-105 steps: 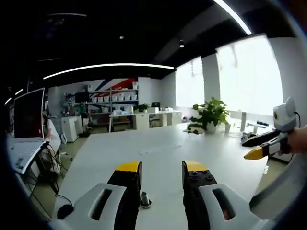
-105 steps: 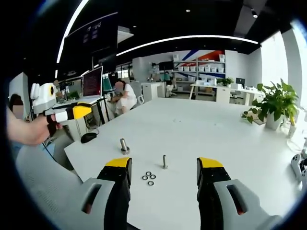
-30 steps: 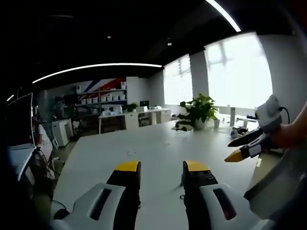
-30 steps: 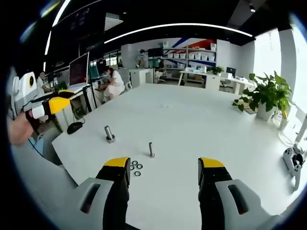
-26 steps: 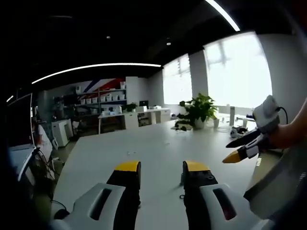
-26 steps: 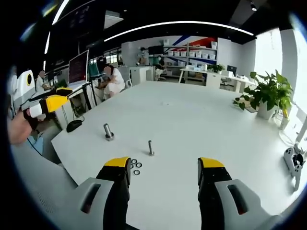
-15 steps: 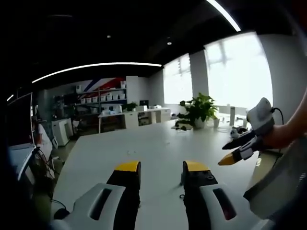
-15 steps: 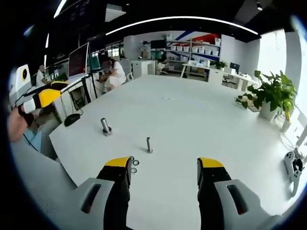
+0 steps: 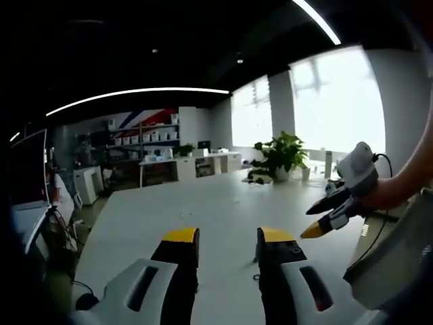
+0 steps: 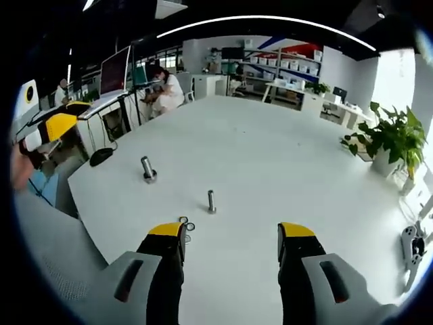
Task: Place the washer onto the threaded stud by aligning its center hole with the stud, sliding it down to the base, and recovering from edge contact or off-axis alignment until the washer reaches the visible bottom stop.
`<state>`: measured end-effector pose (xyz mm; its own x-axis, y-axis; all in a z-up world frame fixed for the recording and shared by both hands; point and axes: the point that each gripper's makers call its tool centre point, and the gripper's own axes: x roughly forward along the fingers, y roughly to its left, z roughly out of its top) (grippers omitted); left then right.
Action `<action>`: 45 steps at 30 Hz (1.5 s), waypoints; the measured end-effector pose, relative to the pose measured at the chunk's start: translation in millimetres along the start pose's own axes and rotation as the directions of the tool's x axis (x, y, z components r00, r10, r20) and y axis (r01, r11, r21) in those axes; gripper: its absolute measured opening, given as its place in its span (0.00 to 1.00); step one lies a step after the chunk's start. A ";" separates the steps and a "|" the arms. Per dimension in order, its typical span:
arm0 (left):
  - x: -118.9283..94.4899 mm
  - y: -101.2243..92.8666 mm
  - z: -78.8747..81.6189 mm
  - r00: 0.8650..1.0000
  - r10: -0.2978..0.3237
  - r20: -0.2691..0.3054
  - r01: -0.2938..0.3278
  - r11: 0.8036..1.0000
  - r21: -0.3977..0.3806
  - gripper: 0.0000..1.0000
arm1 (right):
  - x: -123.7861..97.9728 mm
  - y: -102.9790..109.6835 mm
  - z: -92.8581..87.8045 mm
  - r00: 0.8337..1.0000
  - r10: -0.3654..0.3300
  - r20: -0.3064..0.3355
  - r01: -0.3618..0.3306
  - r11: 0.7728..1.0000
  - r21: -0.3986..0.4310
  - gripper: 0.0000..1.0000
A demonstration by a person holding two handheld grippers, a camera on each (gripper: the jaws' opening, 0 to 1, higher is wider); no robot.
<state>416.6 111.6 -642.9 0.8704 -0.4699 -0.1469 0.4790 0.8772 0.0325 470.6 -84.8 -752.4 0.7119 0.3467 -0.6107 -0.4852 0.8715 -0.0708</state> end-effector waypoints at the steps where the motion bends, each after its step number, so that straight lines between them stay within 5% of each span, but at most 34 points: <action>1: -0.1 -0.2 -0.4 1.000 -0.001 -0.001 0.001 1.000 0.000 0.33 | 0.8 -0.3 -0.7 1.000 0.000 -0.004 0.000 1.000 -0.006 0.57; 45: -0.7 2.1 -4.4 1.000 0.005 -0.013 -0.006 1.000 -0.010 0.33 | 29.3 8.9 -8.2 0.989 0.063 -0.135 -0.072 0.996 -0.060 0.50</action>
<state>416.4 114.2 -647.1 0.8714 -0.4637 -0.1601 0.4729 0.8808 0.0233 483.0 -69.7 -777.5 0.6050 0.3510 -0.7147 -0.5646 0.8220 -0.0742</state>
